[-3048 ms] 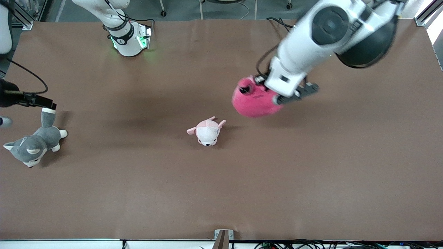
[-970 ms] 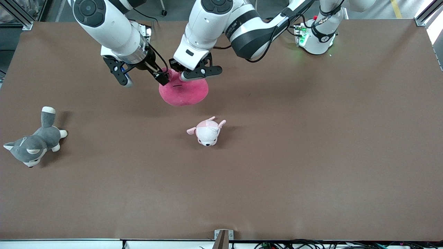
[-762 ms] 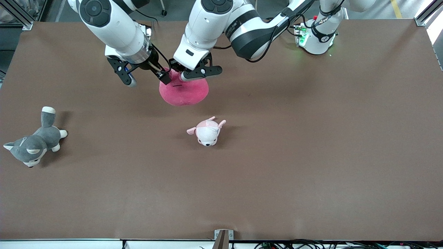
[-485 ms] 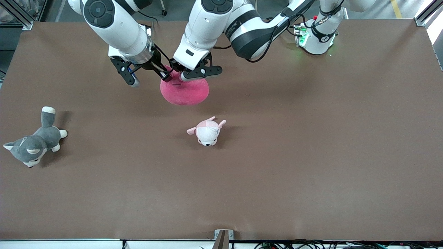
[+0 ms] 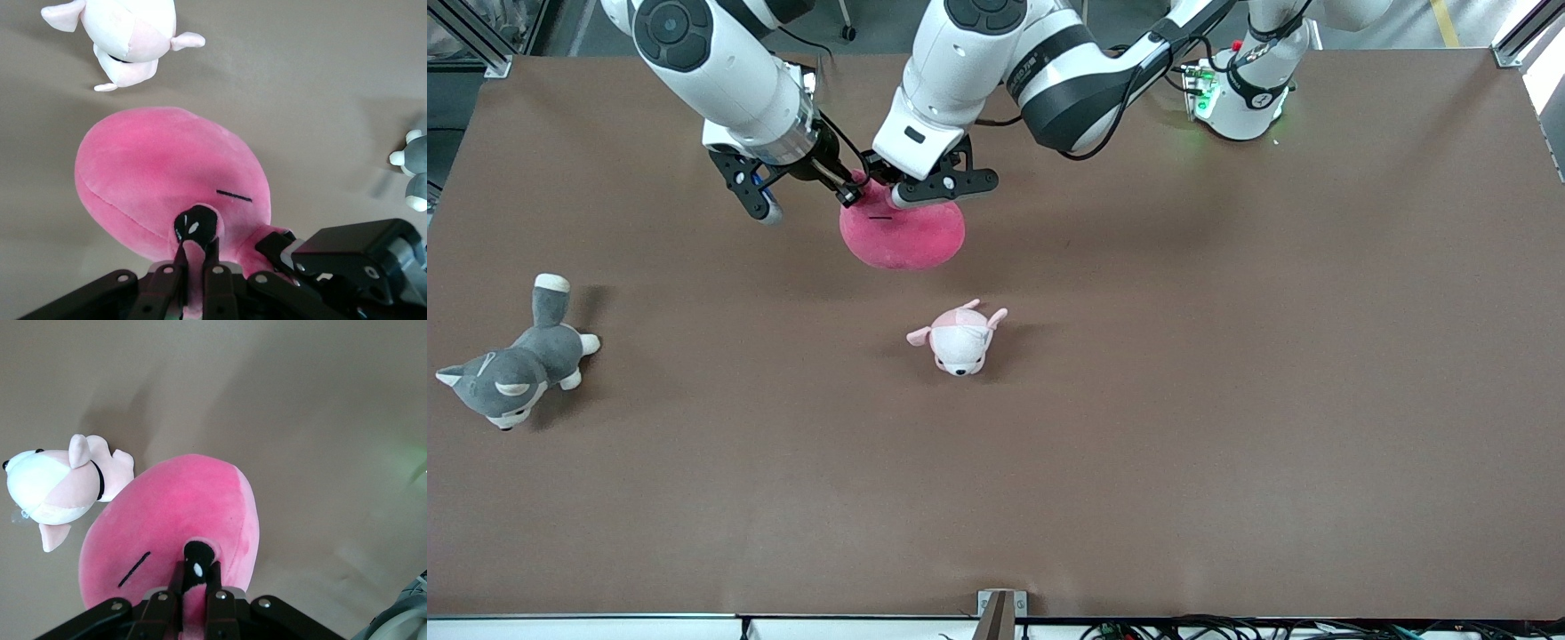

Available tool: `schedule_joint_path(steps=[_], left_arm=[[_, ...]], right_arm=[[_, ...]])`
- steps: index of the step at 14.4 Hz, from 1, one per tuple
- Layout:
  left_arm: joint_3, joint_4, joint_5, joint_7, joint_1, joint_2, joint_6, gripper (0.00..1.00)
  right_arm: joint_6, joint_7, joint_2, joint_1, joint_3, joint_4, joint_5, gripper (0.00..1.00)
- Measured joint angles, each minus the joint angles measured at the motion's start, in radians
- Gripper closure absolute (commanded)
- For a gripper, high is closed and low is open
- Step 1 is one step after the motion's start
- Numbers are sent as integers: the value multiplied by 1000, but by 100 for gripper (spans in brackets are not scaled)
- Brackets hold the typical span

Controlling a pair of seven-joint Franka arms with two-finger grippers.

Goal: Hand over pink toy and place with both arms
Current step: 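Open the left gripper and pull the right gripper away with the plush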

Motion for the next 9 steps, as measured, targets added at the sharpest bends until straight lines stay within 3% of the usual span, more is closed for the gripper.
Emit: schedule_joint_path(steps=[1, 5, 9], left_arm=[[0, 3, 0, 0, 1, 0, 0, 1], [0, 12, 0, 0, 3, -15, 1, 0], [3, 17, 3, 8, 32, -91, -90, 0]], right_arm=[[1, 0, 0, 0, -2, 0, 0, 100], [1, -47, 0, -26, -17, -3, -1, 100], [4, -249, 8, -178, -27, -27, -1, 100]])
